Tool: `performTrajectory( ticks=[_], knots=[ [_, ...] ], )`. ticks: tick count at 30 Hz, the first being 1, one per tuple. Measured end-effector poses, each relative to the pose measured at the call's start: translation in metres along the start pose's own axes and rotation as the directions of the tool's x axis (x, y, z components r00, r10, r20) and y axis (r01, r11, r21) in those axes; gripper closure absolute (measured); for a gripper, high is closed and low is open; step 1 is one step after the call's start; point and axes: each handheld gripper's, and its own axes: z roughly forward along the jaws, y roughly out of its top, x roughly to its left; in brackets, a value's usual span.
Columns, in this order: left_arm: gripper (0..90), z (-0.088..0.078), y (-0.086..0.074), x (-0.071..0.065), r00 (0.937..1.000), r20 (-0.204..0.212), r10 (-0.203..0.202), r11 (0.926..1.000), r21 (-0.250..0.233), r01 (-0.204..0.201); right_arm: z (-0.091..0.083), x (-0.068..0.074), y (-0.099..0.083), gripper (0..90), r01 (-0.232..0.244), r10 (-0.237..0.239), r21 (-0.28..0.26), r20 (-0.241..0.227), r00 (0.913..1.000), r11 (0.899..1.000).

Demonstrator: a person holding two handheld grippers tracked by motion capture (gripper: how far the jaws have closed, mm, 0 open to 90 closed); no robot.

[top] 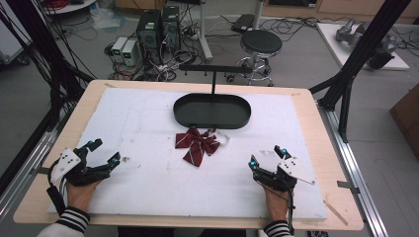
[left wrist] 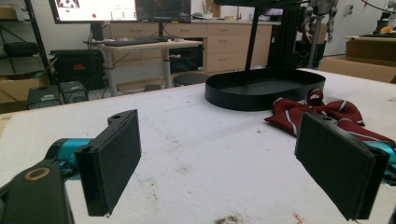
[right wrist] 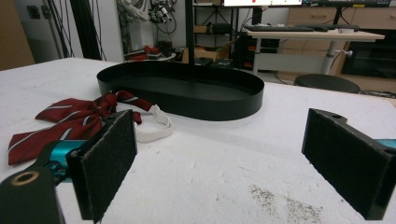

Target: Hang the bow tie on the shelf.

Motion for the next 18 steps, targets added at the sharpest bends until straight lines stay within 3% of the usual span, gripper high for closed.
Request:
performTrajectory(
  ticks=[18],
  knots=[
    [14.9, -0.0004, -0.0003, -0.0007, 1.0000, 0.004, 0.003, 0.9999, -0.011, -0.003, 0.0008, 0.0014, 0.0003, 9.1, 0.013, -0.013, 0.008, -0.004, 0.9999, 1.000]
  ],
)
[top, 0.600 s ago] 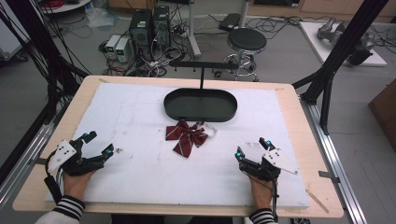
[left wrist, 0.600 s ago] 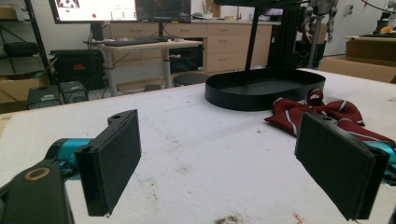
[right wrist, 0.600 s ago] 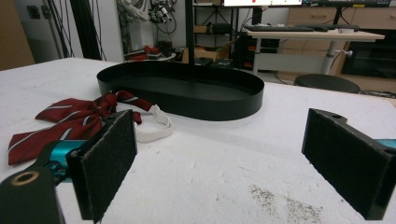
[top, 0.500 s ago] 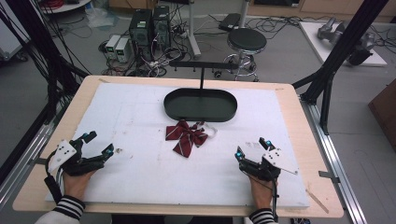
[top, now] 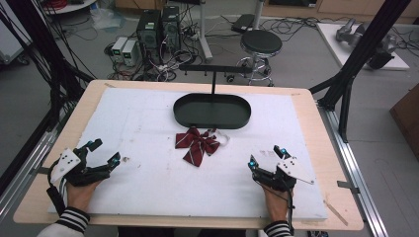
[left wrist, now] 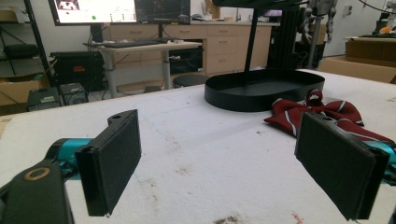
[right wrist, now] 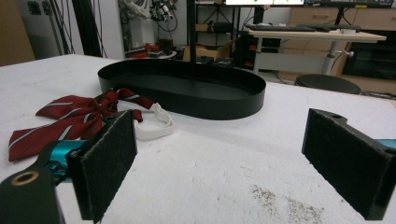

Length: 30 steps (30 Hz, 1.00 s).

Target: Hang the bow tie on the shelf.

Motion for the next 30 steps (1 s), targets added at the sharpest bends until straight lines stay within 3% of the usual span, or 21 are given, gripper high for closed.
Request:
performTrajectory(
  ticks=[5, 8, 15, 20, 28, 30],
  knots=[
    [14.9, 0.000, 0.000, 0.001, 1.0000, 0.003, -0.002, 1.0000, 0.004, 0.002, 0.001, -0.001, 0.001, 9.1, 0.001, -0.001, 0.010, -0.007, 1.0000, 1.000],
    [14.9, 0.000, 0.000, 0.000, 1.0000, 0.003, -0.001, 1.0000, 0.004, 0.001, 0.001, -0.002, 0.005, 9.1, 0.034, -0.034, 0.046, 0.002, 0.9994, 0.998],
    [14.9, 0.001, 0.000, 0.001, 1.0000, 0.004, -0.004, 0.9999, 0.010, 0.004, -0.003, -0.004, 0.023, 9.2, 0.064, -0.064, 0.034, 0.006, 0.9979, 0.997],
    [14.9, 0.001, 0.000, 0.001, 1.0000, 0.007, -0.007, 0.9999, 0.011, 0.007, 0.008, 0.001, 0.045, 9.2, 0.114, -0.110, 0.103, -0.042, 0.9930, 0.988],
    [14.9, 0.000, 0.000, 0.001, 1.0000, 0.008, -0.005, 1.0000, 0.008, 0.004, 0.035, 0.008, 0.079, 9.2, 0.129, -0.112, 0.177, -0.102, 0.9885, 0.976],
    [14.9, 0.000, 0.000, 0.001, 1.0000, 0.009, -0.004, 1.0000, 0.008, 0.004, 0.041, 0.009, 0.084, 9.2, 0.115, -0.092, 0.198, -0.123, 0.9882, 0.973]
  ],
)
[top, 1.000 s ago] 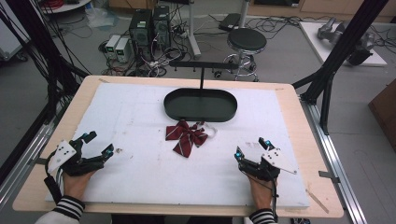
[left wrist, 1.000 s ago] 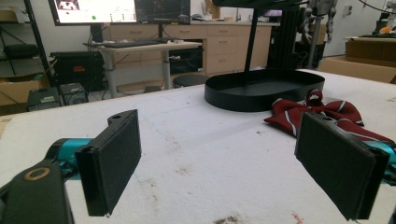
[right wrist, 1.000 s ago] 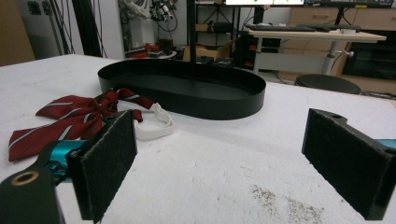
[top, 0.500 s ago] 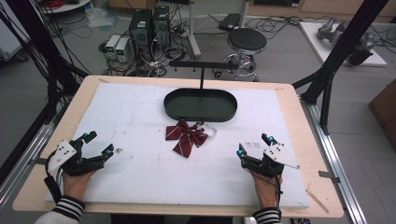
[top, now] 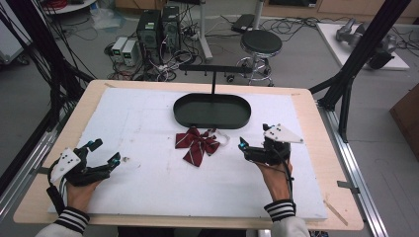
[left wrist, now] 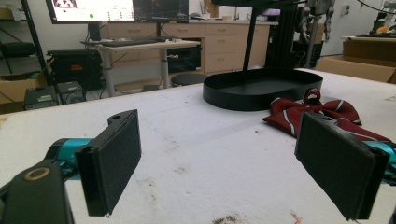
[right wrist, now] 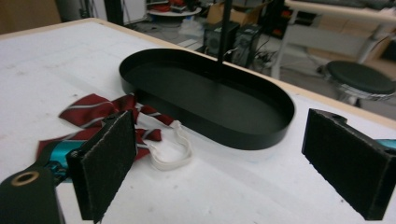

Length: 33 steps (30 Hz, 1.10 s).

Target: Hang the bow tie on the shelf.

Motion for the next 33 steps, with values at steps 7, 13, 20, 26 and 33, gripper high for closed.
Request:
performTrajectory(
  ticks=[7, 13, 20, 26, 33],
  knots=[
    [14.9, 0.000, 0.000, -0.001, 1.0000, 0.001, 0.001, 1.0000, 0.002, -0.001, 0.019, -0.004, 0.013, 9.2, -0.034, 0.037, 0.065, -0.049, 0.9981, 0.997],
    [14.9, 0.000, 0.000, -0.001, 0.9999, -0.001, 0.010, 0.9999, 0.002, -0.010, 0.040, -0.006, 0.024, 9.2, -0.048, 0.059, 0.142, -0.073, 0.9956, 0.989],
    [14.9, 0.000, 0.000, -0.001, 1.0000, -0.002, 0.005, 1.0000, -0.001, -0.005, 0.065, -0.004, 0.034, 9.2, -0.024, 0.048, 0.216, -0.107, 0.9931, 0.976],
    [14.9, 0.000, 0.000, -0.001, 1.0000, -0.001, 0.007, 1.0000, 0.002, -0.007, 0.077, -0.001, 0.034, 9.2, -0.017, 0.041, 0.242, -0.092, 0.9949, 0.970],
    [14.9, 0.000, 0.000, -0.001, 1.0000, -0.002, 0.004, 1.0000, -0.003, -0.004, 0.096, -0.003, 0.039, 9.2, -0.006, 0.043, 0.316, -0.110, 0.9930, 0.949]
  ],
)
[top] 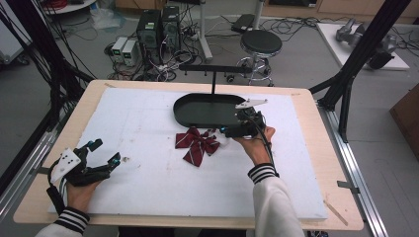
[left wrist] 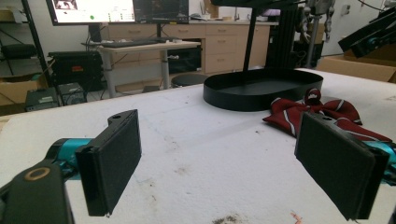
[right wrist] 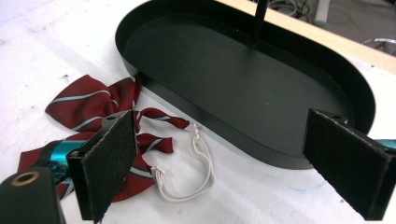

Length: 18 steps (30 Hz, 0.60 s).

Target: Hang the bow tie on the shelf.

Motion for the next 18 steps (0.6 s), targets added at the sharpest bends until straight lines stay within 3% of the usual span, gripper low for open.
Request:
performTrajectory(
  ticks=[6, 9, 13, 18],
  knots=[
    [14.9, 0.000, 0.000, 0.000, 1.0000, -0.001, 0.002, 1.0000, 0.000, -0.002, 0.013, -0.004, 0.001, 10.2, -0.021, 0.022, 0.049, -0.025, 0.9994, 0.999],
    [15.0, 0.000, 0.000, 0.000, 1.0000, -0.001, 0.001, 1.0000, -0.001, -0.001, 0.020, -0.008, -0.002, 14.7, -0.031, 0.035, 0.104, -0.029, 0.9990, 0.994],
    [14.9, 0.000, 0.000, 0.000, 1.0000, -0.001, 0.001, 1.0000, 0.000, -0.001, 0.024, -0.011, -0.003, 15.5, -0.079, 0.084, 0.101, -0.039, 0.9957, 0.992],
    [15.0, 0.000, 0.000, 0.000, 1.0000, -0.001, 0.006, 1.0000, -0.001, -0.006, 0.030, -0.010, -0.004, 17.3, -0.068, 0.071, 0.130, -0.021, 0.9973, 0.989]
  ],
)
